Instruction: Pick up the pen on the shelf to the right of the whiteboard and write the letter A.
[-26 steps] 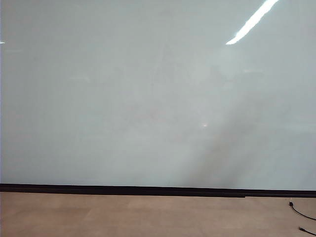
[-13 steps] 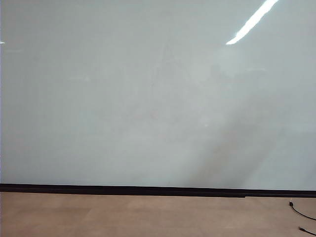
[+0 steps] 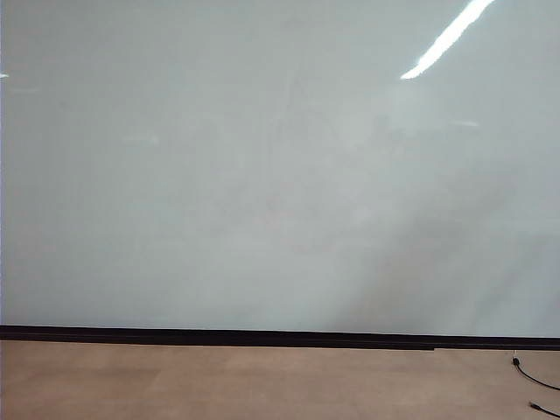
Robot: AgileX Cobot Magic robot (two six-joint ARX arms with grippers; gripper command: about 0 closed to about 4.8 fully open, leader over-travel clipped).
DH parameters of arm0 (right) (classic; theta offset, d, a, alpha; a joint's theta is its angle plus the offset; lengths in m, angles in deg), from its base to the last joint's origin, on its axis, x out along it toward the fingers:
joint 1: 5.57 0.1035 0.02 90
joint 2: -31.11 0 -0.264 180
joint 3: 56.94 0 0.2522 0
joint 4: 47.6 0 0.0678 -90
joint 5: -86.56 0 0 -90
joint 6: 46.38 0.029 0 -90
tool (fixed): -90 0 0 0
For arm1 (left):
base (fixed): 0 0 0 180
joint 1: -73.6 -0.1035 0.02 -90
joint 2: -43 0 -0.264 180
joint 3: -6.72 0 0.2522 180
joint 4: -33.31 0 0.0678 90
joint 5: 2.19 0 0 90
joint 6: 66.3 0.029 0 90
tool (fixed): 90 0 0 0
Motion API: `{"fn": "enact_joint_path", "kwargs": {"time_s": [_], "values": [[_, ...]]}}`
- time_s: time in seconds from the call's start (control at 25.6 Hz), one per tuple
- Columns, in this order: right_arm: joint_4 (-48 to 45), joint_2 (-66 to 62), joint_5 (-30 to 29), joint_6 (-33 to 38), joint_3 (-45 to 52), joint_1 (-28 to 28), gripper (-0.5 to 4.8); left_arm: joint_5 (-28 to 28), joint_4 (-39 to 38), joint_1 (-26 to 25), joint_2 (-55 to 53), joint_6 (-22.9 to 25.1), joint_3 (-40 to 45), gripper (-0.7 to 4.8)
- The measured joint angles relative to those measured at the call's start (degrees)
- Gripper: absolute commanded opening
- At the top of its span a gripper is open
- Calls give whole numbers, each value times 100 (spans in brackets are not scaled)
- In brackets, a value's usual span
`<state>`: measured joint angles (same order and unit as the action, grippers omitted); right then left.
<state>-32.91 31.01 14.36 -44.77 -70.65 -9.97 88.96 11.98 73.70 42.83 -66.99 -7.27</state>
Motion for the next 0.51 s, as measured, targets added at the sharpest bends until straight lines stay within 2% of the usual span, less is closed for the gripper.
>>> {"fn": "enact_joint_path", "kwargs": {"time_s": [0.39, 0.51], "values": [[39, 0, 0, 11, 0, 2, 479, 0, 0, 0, 0, 0, 0, -4], [-81, 0, -205, 269, 0, 9, 479, 0, 0, 0, 0, 0, 0, -4]]}}
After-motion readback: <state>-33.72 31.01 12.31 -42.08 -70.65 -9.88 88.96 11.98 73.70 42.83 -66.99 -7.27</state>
